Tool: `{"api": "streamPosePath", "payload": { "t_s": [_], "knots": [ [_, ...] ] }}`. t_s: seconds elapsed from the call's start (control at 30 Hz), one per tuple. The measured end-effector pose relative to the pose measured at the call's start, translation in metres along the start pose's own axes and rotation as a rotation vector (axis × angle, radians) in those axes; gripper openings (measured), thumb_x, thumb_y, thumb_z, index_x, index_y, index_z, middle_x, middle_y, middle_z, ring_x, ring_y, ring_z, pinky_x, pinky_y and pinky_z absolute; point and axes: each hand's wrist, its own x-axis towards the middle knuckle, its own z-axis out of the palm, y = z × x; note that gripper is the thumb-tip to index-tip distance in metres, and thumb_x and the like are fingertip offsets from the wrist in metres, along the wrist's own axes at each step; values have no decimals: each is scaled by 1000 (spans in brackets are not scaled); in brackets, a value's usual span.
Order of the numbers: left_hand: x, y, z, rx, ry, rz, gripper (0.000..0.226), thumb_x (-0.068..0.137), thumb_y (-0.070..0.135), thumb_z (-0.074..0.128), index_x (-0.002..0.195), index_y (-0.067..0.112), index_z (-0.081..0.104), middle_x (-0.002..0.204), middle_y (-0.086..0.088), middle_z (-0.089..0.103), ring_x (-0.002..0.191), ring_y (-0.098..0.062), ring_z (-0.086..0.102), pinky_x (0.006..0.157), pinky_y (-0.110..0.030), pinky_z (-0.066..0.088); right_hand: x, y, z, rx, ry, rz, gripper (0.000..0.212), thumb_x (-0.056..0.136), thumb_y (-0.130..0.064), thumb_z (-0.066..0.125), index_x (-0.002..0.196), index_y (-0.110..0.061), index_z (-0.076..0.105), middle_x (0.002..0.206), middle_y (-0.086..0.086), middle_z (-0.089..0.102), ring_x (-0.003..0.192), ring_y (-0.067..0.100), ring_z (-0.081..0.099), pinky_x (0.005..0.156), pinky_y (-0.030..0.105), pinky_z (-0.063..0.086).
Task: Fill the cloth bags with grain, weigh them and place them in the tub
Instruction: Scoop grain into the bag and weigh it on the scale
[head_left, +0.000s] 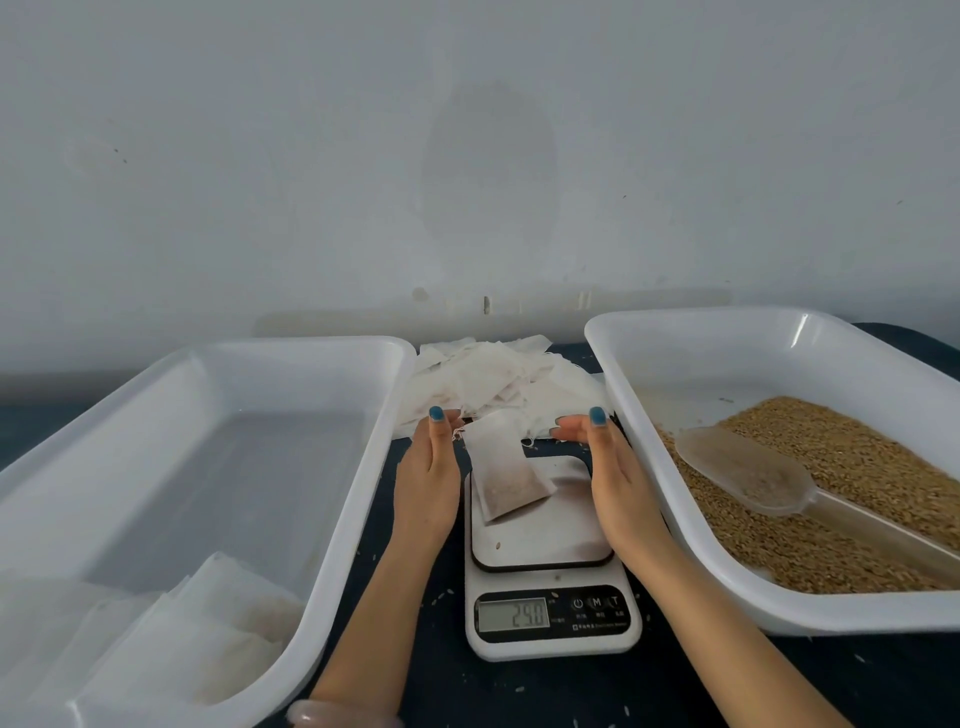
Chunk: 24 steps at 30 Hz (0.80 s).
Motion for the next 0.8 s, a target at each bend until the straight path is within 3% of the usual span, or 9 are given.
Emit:
{"api": "streamPosePath", "payload": {
  "t_s": [0.1,0.2,0.27,0.37,0.43,0.53,0.67,0.73,0.8],
  "knots": [
    [1,-1,-2,8,26,7,54,97,61,21,120,30,59,113,17,61,103,0,55,93,-22,36,0,0,0,-11,9,7,62,87,-74,23,108,-32,65,111,-14,68,102,-17,55,75,-5,37],
    [4,-1,-4,143,24,-10,24,104,45,35,110,34,55,90,20,61,83,5,58,68,-10,36,0,1,0,-60,-3,7,61,85,-78,20,107,-39,62,111,-17,68,107,-15,54,82,-4,34],
    [4,0,-5,232,-30,-10,18,103,42,41,114,35,53,88,25,57,79,19,54,62,-7,32,0,2,0,-78,-14,-5,62,84,-77,20,108,-37,62,111,-18,67,108,-15,53,85,-4,32],
    [2,2,-3,244,-71,18,24,96,47,54,118,35,54,95,26,57,87,13,54,68,-8,35,1,1,0,-119,-50,-32,49,91,-68,32,111,-33,61,110,-17,67,109,-10,56,86,0,36],
    [-1,5,-2,218,-57,58,22,92,41,65,112,37,54,94,17,61,85,3,59,67,-11,40,1,2,-1,-171,-99,-38,25,98,-45,49,117,-31,58,116,-13,66,114,-1,57,93,11,42],
    [-7,18,-2,129,-54,155,23,91,24,70,106,37,59,81,10,62,68,2,55,65,-13,44,-3,-2,1,-320,-215,-113,41,95,-34,59,134,-25,50,127,-11,58,123,3,49,103,24,40],
    [-27,52,-5,170,-75,297,30,89,16,70,107,38,61,79,23,57,70,0,56,65,-14,47,-7,-20,9,-228,-313,-157,44,87,-52,53,126,-33,49,124,-12,59,115,0,54,93,14,44],
    [-41,68,-10,274,-22,339,31,91,18,68,108,42,58,85,23,58,76,-3,59,68,-18,50,-9,-31,12,-94,-272,-167,37,87,-45,57,120,-29,55,115,-17,65,106,-2,61,86,12,47],
    [-55,83,-21,381,56,352,32,92,18,66,110,42,54,84,17,59,75,-5,62,71,-30,54,-9,-42,16,16,-225,-171,27,89,-35,61,109,-17,62,103,-9,71,96,3,66,80,18,51]
  ]
}}
